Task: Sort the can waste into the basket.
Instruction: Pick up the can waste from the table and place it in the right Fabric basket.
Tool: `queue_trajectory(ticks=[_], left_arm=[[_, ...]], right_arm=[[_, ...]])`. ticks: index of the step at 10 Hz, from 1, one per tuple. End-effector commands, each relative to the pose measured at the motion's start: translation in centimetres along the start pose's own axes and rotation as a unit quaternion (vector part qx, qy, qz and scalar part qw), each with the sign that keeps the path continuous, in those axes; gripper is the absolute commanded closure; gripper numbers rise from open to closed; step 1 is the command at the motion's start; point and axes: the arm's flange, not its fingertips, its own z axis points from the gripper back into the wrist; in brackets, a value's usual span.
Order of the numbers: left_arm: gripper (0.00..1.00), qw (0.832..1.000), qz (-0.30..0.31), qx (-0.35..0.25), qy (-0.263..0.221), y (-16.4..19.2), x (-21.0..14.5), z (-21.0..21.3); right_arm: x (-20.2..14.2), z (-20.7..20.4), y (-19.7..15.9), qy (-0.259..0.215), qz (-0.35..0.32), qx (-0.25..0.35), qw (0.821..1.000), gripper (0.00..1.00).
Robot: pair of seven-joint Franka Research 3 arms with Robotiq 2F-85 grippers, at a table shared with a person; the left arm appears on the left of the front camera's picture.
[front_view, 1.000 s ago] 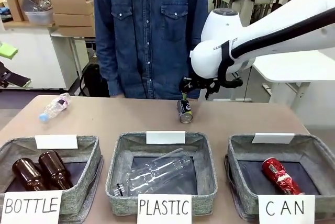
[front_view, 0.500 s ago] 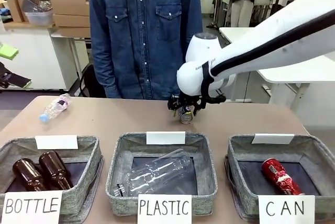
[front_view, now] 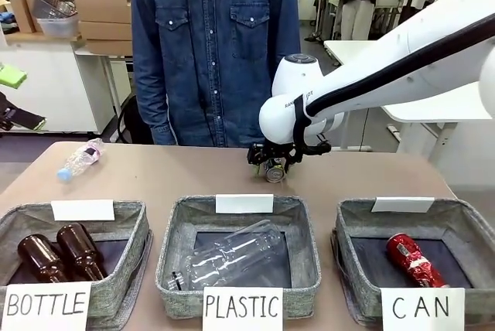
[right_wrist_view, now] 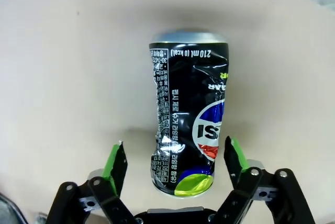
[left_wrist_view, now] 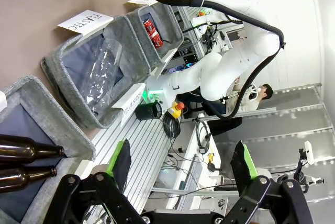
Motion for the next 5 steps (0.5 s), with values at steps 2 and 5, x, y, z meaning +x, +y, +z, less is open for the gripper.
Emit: queue_trajectory(ticks=[2,5], left_arm=[[0.0,1.0,-0.008,0.002,0.006,-0.05,-0.19,0.27],[0.0,1.0,-0.008,0.002,0.006,-0.05,-0.19,0.27]], right_arm=[[0.16,0.45,0.3,-0.011,-0.003,-0.021,1.0,0.88],[0.16,0.58,0.36,-0.031,-0.011,-0.035,0.999,1.0]])
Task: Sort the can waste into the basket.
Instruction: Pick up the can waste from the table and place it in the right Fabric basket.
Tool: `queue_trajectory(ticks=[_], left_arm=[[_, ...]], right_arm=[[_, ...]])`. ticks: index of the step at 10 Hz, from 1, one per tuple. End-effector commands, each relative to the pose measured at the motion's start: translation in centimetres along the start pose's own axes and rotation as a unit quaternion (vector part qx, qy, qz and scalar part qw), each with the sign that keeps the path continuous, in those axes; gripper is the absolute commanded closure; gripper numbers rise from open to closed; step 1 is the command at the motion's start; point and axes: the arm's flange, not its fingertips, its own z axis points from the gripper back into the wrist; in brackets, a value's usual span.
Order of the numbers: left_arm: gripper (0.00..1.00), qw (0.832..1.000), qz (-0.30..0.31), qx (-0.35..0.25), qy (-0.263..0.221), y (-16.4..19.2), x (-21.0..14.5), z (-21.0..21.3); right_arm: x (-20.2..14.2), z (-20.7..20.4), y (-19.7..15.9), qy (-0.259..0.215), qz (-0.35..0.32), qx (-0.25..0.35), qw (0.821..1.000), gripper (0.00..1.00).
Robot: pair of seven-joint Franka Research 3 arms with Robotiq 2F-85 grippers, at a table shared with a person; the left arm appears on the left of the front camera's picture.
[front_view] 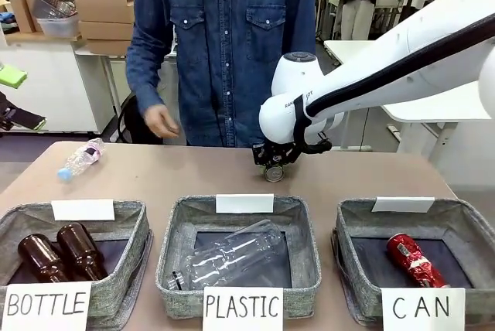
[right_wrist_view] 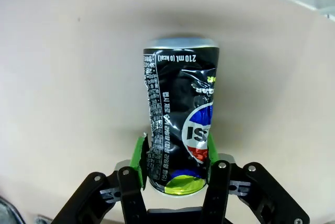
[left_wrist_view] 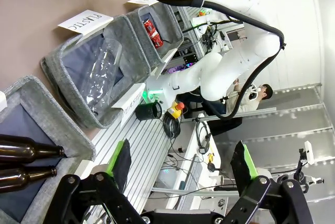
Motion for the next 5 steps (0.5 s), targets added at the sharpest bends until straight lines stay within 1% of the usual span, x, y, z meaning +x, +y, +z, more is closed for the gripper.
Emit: queue_trajectory(ticks=[1,5], left_arm=[[0.0,1.0,-0.008,0.002,0.006,-0.04,-0.19,0.27],[0.0,1.0,-0.008,0.002,0.006,-0.04,-0.19,0.27]], right_arm=[[0.04,0.27,0.28,-0.022,-0.016,-0.022,0.999,0.97],[-0.14,0.46,-0.08,-0.026,-0.009,-0.019,0.999,0.97]])
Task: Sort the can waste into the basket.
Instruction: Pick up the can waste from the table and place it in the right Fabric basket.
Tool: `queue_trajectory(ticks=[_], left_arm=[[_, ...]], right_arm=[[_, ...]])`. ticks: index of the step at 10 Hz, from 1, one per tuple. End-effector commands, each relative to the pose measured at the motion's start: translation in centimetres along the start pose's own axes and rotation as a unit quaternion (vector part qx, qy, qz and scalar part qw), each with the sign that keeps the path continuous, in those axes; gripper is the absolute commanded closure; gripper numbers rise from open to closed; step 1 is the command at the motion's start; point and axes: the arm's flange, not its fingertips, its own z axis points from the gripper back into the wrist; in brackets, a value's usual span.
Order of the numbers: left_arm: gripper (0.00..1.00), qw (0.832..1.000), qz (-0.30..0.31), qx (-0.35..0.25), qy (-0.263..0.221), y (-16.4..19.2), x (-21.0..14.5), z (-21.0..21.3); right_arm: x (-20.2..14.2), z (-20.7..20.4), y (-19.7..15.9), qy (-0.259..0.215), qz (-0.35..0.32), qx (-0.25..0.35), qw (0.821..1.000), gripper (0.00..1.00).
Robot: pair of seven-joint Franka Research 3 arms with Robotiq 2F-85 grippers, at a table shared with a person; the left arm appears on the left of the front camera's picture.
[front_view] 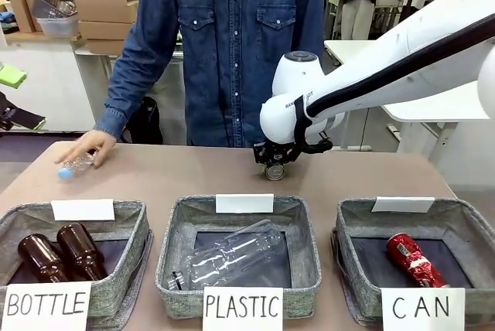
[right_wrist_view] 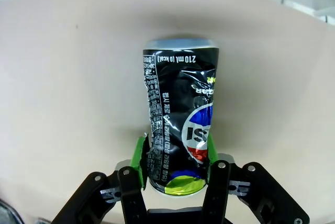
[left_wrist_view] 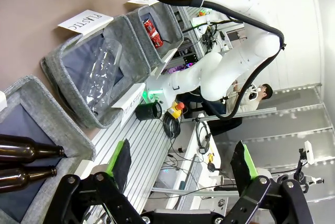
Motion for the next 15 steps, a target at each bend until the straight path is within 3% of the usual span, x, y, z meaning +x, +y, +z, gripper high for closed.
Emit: queue_trajectory(ticks=[1,3,5,7,9,12,15], left_arm=[[0.0,1.0,-0.008,0.002,0.006,0.0,-0.2,0.3],[0.0,1.0,-0.008,0.002,0.006,0.0,-0.2,0.3],[0.0,1.0,-0.008,0.002,0.006,0.0,-0.2,0.3],[0.0,1.0,-0.008,0.002,0.006,0.0,-0.2,0.3],[0.0,1.0,-0.008,0.002,0.006,0.0,-0.2,0.3],[0.0,1.0,-0.008,0.002,0.006,0.0,-0.2,0.3],[0.0,1.0,-0.008,0.002,0.006,0.0,-0.2,0.3]], right_arm=[[-0.7,1.4,-0.4,-0.022,0.005,-0.017,1.0,0.97],[-3.0,7.8,-3.7,0.017,0.074,0.006,0.997,0.97],[-7.2,14.8,-8.4,0.048,0.14,-0.009,0.989,0.97],[-11.9,19.2,-12.8,0.112,0.175,0.047,0.977,0.97],[-17.2,21.2,-16.9,0.135,0.184,0.095,0.969,0.97],[-24.4,21.2,-21.9,0.109,0.137,0.117,0.978,0.97],[-25.5,20.5,-23.1,0.1,0.132,0.132,0.977,0.97]])
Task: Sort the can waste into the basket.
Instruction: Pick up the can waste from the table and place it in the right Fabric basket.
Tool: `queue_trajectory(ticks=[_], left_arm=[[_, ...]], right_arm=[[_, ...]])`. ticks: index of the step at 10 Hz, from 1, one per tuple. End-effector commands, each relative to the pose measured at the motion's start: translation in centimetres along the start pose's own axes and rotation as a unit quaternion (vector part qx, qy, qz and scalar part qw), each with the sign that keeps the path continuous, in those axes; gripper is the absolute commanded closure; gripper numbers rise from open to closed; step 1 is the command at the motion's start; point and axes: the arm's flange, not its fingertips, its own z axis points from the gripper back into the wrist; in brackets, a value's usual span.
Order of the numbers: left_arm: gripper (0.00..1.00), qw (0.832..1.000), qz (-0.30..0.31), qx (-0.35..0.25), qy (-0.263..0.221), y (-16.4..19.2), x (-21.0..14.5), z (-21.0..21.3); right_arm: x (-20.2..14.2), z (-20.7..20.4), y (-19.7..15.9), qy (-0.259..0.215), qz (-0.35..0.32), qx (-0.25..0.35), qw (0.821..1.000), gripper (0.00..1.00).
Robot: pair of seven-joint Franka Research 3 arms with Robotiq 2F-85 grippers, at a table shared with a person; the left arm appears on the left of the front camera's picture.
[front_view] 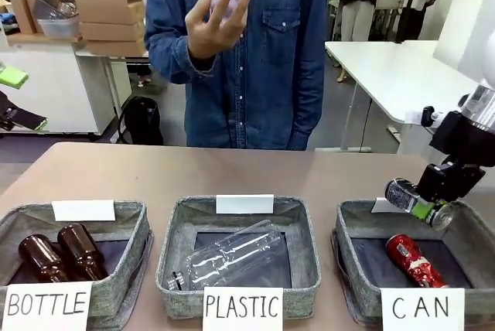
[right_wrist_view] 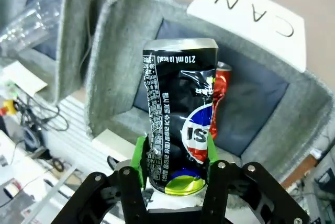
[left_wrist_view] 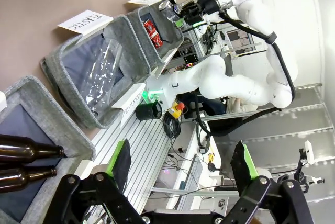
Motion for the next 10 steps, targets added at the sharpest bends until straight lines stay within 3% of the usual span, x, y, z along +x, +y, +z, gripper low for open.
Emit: queue_trajectory(ticks=[1,3,4,5,10], left_arm=[[0.0,1.0,-0.007,0.001,0.006,0.0,-0.2,0.2],[0.0,1.0,-0.007,0.001,0.006,0.0,-0.2,0.2],[0.0,1.0,-0.007,0.001,0.006,0.0,-0.2,0.2],[0.0,1.0,-0.007,0.001,0.006,0.0,-0.2,0.2],[0.0,1.0,-0.007,0.001,0.006,0.0,-0.2,0.2]], right_arm=[[0.4,-0.4,-0.3,-0.017,0.014,0.011,1.0,0.97],[0.7,-0.4,-0.2,-0.017,0.016,0.006,1.0,0.97],[1.0,-0.4,-0.2,-0.015,0.018,0.006,1.0,0.19],[1.3,-0.4,-0.1,-0.015,0.024,0.001,1.0,0.0],[1.7,-0.5,-0.2,-0.015,0.025,0.001,1.0,0.0]])
